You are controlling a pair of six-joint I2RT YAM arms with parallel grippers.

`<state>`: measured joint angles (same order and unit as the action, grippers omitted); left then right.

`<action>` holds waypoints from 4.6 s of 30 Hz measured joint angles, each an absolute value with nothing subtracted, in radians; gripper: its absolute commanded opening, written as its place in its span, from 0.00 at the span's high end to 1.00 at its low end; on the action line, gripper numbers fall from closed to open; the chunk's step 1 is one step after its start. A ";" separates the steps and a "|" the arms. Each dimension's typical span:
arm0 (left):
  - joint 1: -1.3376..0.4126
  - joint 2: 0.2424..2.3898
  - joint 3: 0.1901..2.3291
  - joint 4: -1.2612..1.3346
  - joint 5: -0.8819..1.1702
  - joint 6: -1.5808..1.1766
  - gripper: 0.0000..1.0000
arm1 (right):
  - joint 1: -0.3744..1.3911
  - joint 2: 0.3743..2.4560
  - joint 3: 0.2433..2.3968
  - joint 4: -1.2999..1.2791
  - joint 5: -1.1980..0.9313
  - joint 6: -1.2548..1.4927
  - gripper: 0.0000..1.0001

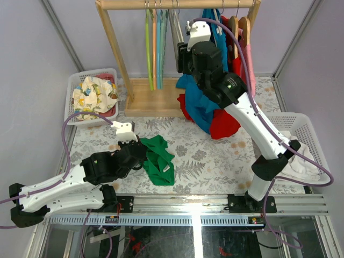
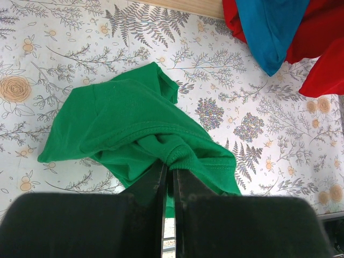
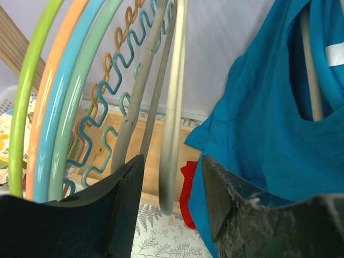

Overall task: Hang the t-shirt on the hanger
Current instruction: Pick up the hanger from the clothesline, then place the T-shirt on the hanger.

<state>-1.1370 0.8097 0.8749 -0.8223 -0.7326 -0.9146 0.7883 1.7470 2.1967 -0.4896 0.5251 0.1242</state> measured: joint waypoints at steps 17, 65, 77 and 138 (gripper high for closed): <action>-1.137 0.807 0.880 -0.824 -0.733 -0.914 1.00 | 0.714 1.810 2.254 -0.474 0.416 0.127 0.62; -1.137 0.817 0.909 -0.829 -0.748 -0.914 1.00 | 0.680 1.552 1.969 -0.466 0.450 0.108 1.00; -1.131 0.839 0.924 -0.831 -0.748 -0.907 1.00 | 0.680 0.974 1.424 -0.620 0.365 0.253 1.00; -1.013 1.085 1.163 -0.821 -0.613 -0.703 1.00 | 0.680 0.507 0.739 -0.542 -0.501 0.524 1.00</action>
